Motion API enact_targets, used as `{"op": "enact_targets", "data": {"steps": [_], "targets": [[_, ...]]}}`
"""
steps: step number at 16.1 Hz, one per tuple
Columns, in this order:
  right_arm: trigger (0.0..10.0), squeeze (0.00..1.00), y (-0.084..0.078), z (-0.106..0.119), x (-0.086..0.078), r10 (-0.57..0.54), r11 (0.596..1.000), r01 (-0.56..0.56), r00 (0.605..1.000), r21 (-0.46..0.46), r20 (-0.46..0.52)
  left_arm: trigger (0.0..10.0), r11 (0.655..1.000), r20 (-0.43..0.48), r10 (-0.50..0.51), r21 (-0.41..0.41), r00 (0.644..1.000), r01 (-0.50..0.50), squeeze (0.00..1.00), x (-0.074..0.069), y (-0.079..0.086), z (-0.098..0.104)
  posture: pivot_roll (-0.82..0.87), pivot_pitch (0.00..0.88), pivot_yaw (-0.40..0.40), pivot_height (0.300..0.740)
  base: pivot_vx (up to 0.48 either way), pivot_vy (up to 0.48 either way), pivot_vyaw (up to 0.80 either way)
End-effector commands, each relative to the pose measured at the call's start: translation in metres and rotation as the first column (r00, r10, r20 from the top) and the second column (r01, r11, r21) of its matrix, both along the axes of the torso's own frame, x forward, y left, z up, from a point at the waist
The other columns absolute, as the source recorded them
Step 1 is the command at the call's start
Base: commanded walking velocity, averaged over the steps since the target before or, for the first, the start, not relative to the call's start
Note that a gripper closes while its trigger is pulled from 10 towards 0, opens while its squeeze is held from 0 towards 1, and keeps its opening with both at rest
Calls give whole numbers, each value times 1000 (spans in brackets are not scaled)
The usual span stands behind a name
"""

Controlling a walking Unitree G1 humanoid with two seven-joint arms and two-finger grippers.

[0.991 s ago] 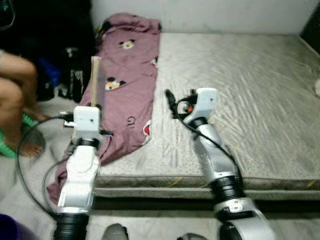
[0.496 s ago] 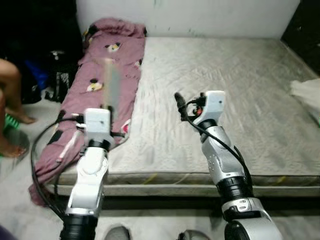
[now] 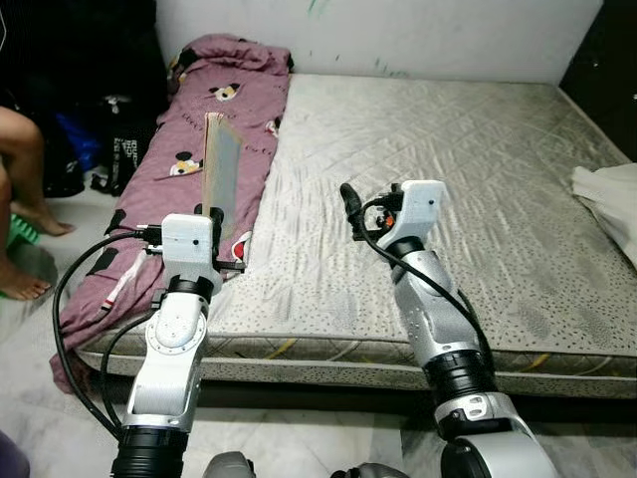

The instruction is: Clean up the room

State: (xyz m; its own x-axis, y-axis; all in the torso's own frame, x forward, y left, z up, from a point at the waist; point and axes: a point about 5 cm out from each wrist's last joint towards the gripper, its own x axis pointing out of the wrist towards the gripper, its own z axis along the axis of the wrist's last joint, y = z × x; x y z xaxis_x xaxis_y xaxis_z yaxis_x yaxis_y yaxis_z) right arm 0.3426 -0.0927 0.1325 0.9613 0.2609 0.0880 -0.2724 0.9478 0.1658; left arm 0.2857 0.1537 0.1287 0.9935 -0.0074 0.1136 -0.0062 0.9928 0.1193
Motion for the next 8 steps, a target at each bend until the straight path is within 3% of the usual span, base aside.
{"op": "enact_targets", "data": {"steps": [1,8], "targets": [[10000,0,2,5,2,7,1000,-7,1000,-1,17,10000,1000,71,-2,2,997,2,0,0,2,13,-38,0,-19,740,315,0,0],[10000,0,3,5,2,7,1000,-7,1000,7,18,10000,1000,69,-16,1,997,16,0,1,2,13,-38,0,-16,740,343,0,0]]}}
